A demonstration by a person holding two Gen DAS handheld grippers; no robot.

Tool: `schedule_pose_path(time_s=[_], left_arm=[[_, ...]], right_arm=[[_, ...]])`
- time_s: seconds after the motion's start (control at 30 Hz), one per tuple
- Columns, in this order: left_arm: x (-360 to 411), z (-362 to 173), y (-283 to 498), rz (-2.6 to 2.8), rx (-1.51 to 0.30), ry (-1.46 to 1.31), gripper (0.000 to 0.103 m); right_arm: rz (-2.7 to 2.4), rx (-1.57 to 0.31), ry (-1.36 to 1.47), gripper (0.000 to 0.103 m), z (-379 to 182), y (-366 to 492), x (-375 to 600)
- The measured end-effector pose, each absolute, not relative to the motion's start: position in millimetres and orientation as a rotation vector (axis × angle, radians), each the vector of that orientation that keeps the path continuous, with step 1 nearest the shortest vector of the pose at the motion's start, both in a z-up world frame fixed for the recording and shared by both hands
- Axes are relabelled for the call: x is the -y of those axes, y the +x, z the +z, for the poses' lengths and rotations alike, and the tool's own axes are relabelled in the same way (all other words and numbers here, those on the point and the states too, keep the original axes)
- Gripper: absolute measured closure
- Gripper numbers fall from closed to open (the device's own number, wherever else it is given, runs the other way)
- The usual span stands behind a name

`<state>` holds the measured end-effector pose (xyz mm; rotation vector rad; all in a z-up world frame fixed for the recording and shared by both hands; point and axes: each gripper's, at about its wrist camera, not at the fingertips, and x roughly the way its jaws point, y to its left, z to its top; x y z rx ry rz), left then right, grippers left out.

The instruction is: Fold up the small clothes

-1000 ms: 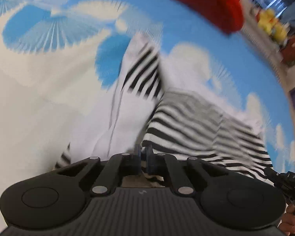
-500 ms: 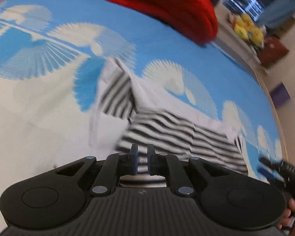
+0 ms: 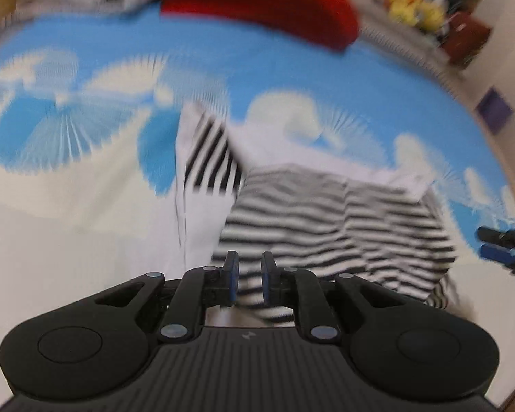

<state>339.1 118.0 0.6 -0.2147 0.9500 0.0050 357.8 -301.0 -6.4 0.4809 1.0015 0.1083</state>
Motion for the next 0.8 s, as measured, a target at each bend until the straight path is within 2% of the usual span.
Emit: schedule_pose_path(time_s=[0.23,0.37,0.5,0.67,0.73,0.8], left_arm=[[-114.7,71.1,259.9,-0.033,-0.807,-0.186,0.089],[-110.0,94.0,198.1,-0.076,-0.751,-0.161,0.089],[-108.9,83.9,139.4,-0.082,-0.756,-0.189,0.086],[-114.2,20.8,105.5,0.001,-0.835,-0.214,0.07],[-121.9,-5.9,109.7,0.102,-0.991,-0.24,0.069],[-135.7,-19.8,109.9,0.119,-1.04,-0.382,0.062]], right_arm=[[0.084,-0.697,0.523,0.051,98.6,276.1,343.1],[0.139,-0.643,0.5,0.05,118.5,210.4,362.4],[0.116,-0.679,0.457,0.049,99.4,156.9,375.6],[0.107,-0.798,0.445,0.048,51.4,115.9,382.8],[0.099,-0.858,0.449,0.048,22.6,104.9,381.6],[0.049,-0.983,0.458,0.047,-8.4,95.7,381.2]])
